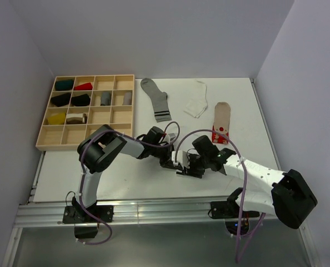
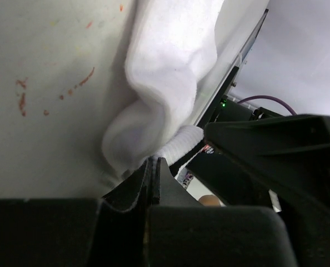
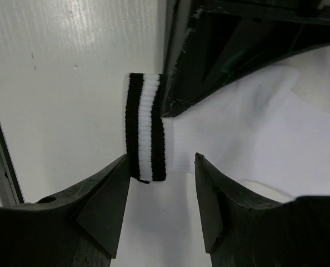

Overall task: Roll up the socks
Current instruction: Roll the sock at the center of the board.

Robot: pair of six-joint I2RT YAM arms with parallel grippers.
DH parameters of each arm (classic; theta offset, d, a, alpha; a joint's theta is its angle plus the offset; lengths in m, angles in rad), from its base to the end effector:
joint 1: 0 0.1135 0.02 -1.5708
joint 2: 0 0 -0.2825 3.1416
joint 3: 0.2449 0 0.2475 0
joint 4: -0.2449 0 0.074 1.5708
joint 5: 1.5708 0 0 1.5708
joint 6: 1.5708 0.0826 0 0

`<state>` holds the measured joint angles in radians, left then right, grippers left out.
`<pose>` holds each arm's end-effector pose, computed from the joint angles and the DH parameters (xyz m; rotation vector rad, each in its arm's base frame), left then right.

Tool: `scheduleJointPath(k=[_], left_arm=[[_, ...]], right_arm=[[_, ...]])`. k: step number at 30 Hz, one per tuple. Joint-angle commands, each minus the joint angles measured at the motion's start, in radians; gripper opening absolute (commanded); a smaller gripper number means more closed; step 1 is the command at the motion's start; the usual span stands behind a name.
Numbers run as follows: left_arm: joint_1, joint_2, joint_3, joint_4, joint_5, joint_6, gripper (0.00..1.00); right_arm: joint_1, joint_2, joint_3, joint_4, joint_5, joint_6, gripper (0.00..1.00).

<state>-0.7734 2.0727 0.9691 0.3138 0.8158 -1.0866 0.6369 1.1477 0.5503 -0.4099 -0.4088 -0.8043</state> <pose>0.2510 -0.3292 0.0810 -0.0500 -2.5704 1.4892 0.1544 0.1550 0.1590 -1.7709 1.7883 0.4582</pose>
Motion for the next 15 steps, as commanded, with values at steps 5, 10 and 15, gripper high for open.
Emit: scheduleJointPath(k=[5, 10, 15], left_arm=[[-0.006, 0.058, -0.017, -0.18, -0.076, 0.033, 0.0], [-0.006, 0.061, 0.002, -0.2, -0.084, 0.034, 0.0], [-0.006, 0.06, 0.005, -0.2, -0.081, 0.027, 0.0]], right_arm=[[0.102, -0.02, -0.041, 0.098, 0.094, 0.02, 0.57], [0.132, -0.008, -0.043, 0.111, 0.105, 0.039, 0.56], [0.138, 0.023, -0.047, 0.111, 0.104, 0.039, 0.49]])
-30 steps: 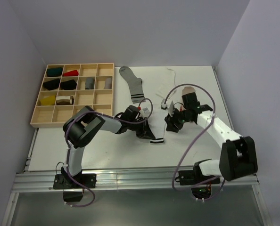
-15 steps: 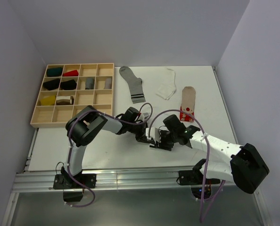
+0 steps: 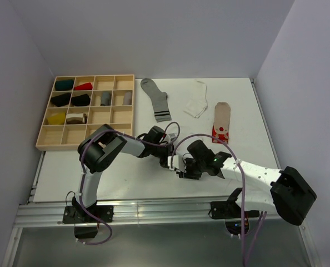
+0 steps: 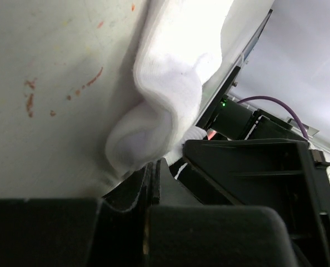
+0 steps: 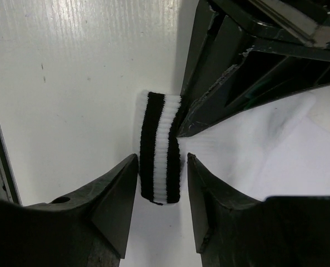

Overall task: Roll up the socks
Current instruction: Roll the sock at the center of the board.

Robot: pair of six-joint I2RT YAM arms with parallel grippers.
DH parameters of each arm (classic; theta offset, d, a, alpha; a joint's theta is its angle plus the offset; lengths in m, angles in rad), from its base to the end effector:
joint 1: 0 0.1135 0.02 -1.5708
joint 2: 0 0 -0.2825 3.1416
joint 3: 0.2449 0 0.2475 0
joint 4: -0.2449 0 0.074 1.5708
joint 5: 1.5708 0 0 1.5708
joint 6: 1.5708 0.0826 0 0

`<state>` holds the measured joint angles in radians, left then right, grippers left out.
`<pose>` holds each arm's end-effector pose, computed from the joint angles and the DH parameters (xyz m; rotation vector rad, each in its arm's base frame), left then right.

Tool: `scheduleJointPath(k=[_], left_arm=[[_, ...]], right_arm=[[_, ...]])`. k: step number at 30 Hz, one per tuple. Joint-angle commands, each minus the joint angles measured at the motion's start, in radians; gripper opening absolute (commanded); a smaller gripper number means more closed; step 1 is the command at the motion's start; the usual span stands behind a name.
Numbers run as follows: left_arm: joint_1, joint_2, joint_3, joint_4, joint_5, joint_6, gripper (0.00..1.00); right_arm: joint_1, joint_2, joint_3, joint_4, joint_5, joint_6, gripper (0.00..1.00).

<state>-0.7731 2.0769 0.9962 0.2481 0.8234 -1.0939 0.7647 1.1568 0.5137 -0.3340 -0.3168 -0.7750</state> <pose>0.2515 -0.3300 0.0807 -0.0177 -2.5575 1.4393 0.1408 0.1707 0.1498 -1.8421 1.7235 0.3985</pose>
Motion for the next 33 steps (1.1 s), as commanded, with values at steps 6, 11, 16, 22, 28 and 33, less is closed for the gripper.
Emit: scheduleJointPath(k=[6, 11, 16, 22, 28, 33], left_arm=[[-0.005, 0.058, -0.019, -0.13, -0.086, 0.025, 0.0], [-0.005, 0.06, -0.005, -0.142, -0.083, 0.029, 0.0], [0.0, 0.032, -0.022, -0.118, -0.095, 0.019, 0.0], [0.021, -0.035, -0.071, -0.063, -0.141, 0.002, 0.04], [0.021, -0.089, -0.105, -0.017, -0.194, -0.006, 0.05], [0.021, -0.12, -0.126, 0.02, -0.228, -0.034, 0.06]], right_arm=[[0.015, 0.05, -0.024, 0.039, 0.004, 0.008, 0.47], [0.015, 0.078, -0.035, 0.066, 0.01, 0.02, 0.39], [0.005, 0.107, -0.02, 0.053, -0.02, 0.029, 0.21], [-0.112, 0.196, 0.055, -0.078, -0.177, -0.03, 0.17], [-0.315, 0.398, 0.256, -0.321, -0.378, -0.132, 0.17], [-0.381, 0.529, 0.341, -0.46, -0.465, -0.182, 0.16]])
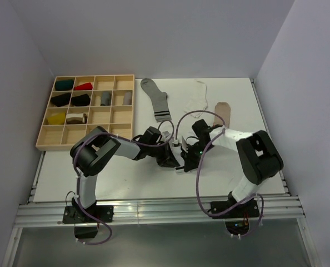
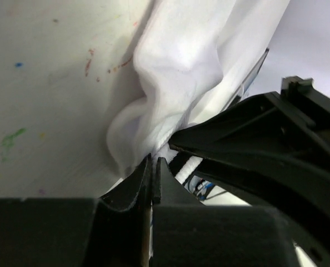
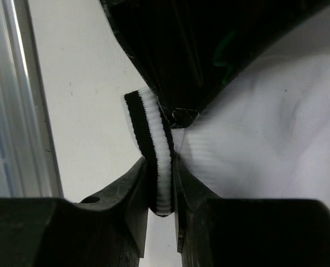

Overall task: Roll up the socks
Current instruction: Roll the sock at the center of the board.

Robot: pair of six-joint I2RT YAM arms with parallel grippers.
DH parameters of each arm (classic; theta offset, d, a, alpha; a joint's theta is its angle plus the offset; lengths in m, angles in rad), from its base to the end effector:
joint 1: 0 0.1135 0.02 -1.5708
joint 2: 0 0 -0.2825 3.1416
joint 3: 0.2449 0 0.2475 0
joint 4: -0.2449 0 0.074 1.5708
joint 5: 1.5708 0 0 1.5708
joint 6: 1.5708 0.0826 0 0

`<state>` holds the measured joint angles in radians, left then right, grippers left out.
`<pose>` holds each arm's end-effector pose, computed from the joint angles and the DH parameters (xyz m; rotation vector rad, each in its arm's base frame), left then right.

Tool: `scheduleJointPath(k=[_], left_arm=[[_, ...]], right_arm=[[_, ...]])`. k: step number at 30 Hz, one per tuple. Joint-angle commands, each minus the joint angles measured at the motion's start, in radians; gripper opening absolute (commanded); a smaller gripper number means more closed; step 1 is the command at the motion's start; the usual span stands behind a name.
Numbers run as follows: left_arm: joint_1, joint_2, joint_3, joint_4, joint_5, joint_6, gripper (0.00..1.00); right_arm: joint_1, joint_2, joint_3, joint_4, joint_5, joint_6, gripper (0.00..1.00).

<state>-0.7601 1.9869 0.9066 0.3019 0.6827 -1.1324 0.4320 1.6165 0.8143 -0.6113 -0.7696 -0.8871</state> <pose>0.2530 -0.3124 0.0914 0.1041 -2.6943 1.4591 0.2155 0.1627 0.1331 -1.6885 2.0399 0.9972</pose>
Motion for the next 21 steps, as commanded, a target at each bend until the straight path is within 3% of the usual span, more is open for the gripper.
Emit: scheduleJointPath(k=[1, 12, 21], left_arm=[[0.008, -0.046, -0.044, -0.029, -0.106, 0.006, 0.06], [0.008, -0.249, -0.061, -0.041, -0.348, 0.223, 0.3], [-0.013, -0.385, -0.13, 0.071, -0.364, 0.473, 0.34]], right_arm=[[-0.058, 0.088, 0.069, -0.211, -0.019, -0.097, 0.16], [-0.095, 0.276, 0.209, -0.363, -0.026, -0.127, 0.16], [-0.102, 0.367, 0.302, -0.455, -0.036, -0.122, 0.16]])
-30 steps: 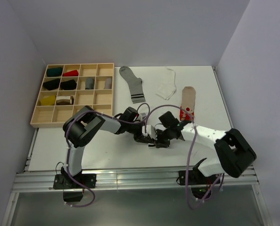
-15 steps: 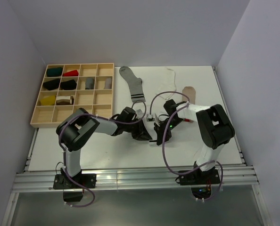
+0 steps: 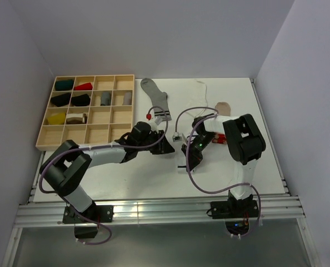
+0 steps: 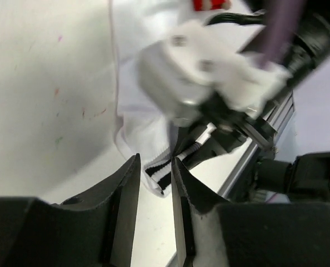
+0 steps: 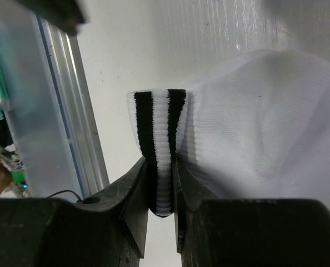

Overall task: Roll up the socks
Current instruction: Roll the sock at the center of the board.

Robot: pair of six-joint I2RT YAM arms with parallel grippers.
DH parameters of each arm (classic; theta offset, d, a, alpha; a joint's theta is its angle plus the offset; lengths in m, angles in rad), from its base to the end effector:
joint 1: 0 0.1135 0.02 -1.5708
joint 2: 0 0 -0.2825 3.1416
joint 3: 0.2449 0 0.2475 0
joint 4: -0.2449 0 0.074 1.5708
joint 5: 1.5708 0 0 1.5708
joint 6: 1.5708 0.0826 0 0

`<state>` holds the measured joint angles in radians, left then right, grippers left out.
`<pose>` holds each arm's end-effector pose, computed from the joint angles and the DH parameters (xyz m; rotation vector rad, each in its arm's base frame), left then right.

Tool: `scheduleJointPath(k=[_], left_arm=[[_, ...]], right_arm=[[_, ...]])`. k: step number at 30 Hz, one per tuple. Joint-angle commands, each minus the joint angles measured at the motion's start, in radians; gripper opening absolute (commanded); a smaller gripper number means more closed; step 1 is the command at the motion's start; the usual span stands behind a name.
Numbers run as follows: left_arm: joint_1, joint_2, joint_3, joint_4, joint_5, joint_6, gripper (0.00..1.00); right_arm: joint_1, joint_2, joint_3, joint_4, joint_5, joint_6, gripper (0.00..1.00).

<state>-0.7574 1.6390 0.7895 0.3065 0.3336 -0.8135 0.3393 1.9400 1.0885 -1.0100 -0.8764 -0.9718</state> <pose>0.2525 -0.2760 0.1761 0.1573 2.3550 -1.2176 0.2513 0.1560 0.1143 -1.5569 2.3402 1.3765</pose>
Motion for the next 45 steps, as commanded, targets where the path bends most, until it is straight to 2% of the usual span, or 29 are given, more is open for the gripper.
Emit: scheduleJointPath(k=[1, 5, 10, 20, 27, 31, 34, 36, 38, 43, 45], left_arm=[[-0.028, -0.038, -0.019, 0.091, -0.001, 0.174, 0.34], [-0.063, -0.005, -0.019, 0.16, 0.067, 0.26, 0.35], [-0.102, 0.09, -0.019, 0.262, 0.139, 0.269, 0.36], [-0.155, 0.203, -0.007, 0.348, 0.188, 0.289, 0.41], [-0.166, 0.252, 0.025, 0.298, 0.177, 0.284, 0.39], [-0.166, 0.271, 0.051, 0.238, 0.18, 0.257, 0.3], [-0.168, 0.28, 0.062, 0.2, 0.186, 0.225, 0.18], [-0.169, 0.282, 0.068, 0.154, 0.18, 0.209, 0.06], [-0.169, 0.282, 0.074, 0.106, 0.159, 0.183, 0.0], [-0.168, 0.285, 0.091, 0.002, 0.153, 0.108, 0.0], [-0.168, 0.285, 0.094, -0.007, 0.156, 0.088, 0.0]], right_arm=[[-0.011, 0.053, 0.045, -0.064, 0.07, -0.035, 0.16], [-0.022, 0.091, 0.07, -0.088, 0.06, -0.038, 0.16], [-0.026, 0.125, 0.082, -0.104, 0.047, -0.041, 0.16], [-0.051, 0.165, 0.123, -0.171, 0.022, -0.076, 0.16], [-0.06, 0.174, 0.125, -0.15, 0.033, -0.056, 0.16], [-0.06, 0.139, 0.105, -0.105, 0.051, -0.027, 0.17], [-0.06, 0.113, 0.097, -0.069, 0.068, 0.008, 0.2], [-0.06, 0.102, 0.091, -0.053, 0.077, 0.024, 0.27], [-0.06, 0.079, 0.085, -0.029, 0.089, 0.039, 0.36], [-0.063, 0.002, 0.059, 0.019, 0.109, 0.081, 0.52], [-0.065, -0.015, 0.051, 0.036, 0.113, 0.094, 0.54]])
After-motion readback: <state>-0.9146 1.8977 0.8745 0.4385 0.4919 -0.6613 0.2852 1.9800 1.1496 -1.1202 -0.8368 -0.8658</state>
